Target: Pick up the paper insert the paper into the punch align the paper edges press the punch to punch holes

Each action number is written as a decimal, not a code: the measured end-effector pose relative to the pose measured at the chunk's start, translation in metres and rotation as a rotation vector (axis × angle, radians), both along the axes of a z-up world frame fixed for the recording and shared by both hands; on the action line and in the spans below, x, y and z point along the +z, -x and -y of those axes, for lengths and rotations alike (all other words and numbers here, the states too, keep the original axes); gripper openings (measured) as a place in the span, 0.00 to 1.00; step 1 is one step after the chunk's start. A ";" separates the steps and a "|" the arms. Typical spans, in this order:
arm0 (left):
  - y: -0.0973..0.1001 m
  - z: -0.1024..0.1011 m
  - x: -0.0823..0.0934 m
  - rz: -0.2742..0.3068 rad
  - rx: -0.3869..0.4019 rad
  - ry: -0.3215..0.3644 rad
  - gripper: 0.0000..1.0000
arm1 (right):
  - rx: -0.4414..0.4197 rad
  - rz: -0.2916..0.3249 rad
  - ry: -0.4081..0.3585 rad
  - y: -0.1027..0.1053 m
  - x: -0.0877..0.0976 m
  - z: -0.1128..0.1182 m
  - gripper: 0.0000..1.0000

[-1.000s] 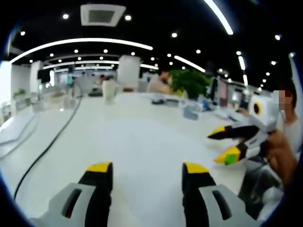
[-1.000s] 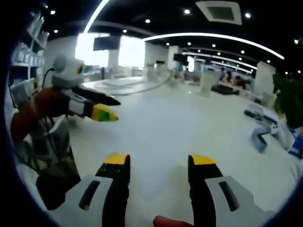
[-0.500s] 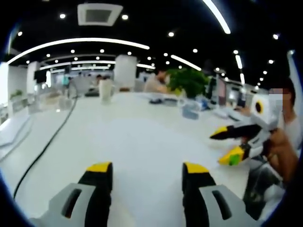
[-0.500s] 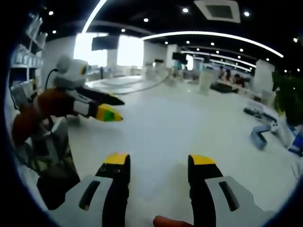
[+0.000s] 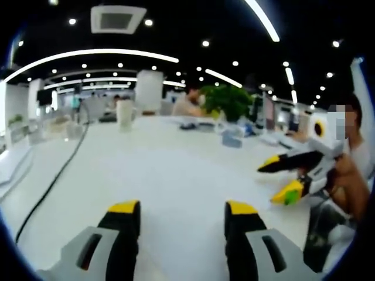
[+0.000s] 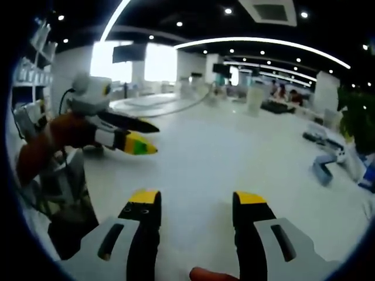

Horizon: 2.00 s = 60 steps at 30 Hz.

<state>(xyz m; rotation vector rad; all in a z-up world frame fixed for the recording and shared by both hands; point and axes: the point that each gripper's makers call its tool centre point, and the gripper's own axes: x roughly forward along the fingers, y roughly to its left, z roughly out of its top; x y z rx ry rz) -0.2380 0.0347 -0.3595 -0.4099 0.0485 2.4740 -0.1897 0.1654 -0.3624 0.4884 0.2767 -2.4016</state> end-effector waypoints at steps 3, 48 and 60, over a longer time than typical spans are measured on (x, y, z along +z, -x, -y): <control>-0.001 0.000 -0.006 -0.007 -0.015 0.006 0.50 | 0.003 0.006 0.014 -0.002 0.000 0.001 0.51; -0.007 -0.010 -0.013 -0.051 -0.062 0.062 0.41 | -0.033 0.124 0.091 0.001 -0.012 0.016 0.56; -0.007 -0.010 -0.012 -0.051 -0.061 0.061 0.41 | 0.032 0.187 0.271 -0.002 -0.003 0.044 0.55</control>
